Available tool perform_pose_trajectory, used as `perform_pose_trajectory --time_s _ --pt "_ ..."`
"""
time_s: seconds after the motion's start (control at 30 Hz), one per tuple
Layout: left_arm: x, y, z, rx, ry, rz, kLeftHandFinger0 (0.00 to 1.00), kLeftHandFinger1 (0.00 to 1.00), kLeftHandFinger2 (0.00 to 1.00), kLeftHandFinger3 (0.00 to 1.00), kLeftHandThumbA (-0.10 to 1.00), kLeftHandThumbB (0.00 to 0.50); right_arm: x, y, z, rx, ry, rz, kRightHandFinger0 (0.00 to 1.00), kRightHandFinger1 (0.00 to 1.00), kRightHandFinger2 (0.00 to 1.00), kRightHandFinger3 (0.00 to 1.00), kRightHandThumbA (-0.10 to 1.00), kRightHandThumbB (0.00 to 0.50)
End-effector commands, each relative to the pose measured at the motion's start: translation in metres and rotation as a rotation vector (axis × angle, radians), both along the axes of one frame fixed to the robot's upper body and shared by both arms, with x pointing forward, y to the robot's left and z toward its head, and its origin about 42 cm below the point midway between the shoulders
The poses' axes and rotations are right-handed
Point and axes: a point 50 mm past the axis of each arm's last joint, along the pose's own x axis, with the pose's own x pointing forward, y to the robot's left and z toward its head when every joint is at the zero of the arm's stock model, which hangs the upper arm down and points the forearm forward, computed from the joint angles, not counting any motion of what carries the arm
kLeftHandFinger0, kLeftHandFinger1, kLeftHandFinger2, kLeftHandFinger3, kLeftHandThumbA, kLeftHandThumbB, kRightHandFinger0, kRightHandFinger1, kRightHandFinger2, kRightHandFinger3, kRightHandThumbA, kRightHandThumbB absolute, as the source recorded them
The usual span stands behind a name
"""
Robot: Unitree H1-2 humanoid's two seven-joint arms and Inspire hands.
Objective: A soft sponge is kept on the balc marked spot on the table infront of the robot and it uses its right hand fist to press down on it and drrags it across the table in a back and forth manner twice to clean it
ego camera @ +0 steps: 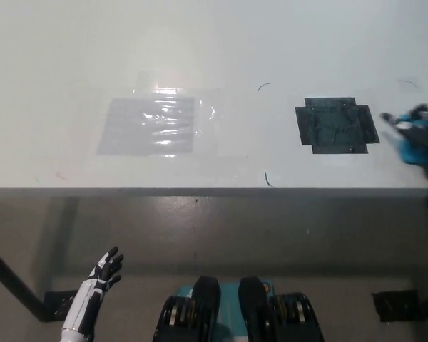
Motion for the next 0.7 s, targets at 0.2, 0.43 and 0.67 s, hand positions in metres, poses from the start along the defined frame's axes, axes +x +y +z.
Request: perform_pose_trajectory --time_s 0.2,0.43,0.67 --pt "0.002 0.002 0.006 0.003 -0.056 0.001 1.00 1.00 1.00 1.00 1.00 0.304 -0.070 -0.067 -0.066 0.055 0.206 -0.210 0.00 0.00 0.31 0.30 1.00 0.104" --pt "0.003 0.003 0.006 0.004 -0.049 0.004 1.00 1.00 1.00 1.00 1.00 0.310 -0.063 -0.062 -0.062 0.090 0.201 -0.208 0.00 0.01 0.29 0.32 1.00 0.112" --pt "0.002 0.003 0.005 0.000 -0.052 -0.001 1.00 1.00 1.00 1.00 1.00 0.292 -0.037 -0.008 -0.056 0.096 0.155 -0.075 0.00 0.00 0.31 0.28 1.00 0.082"
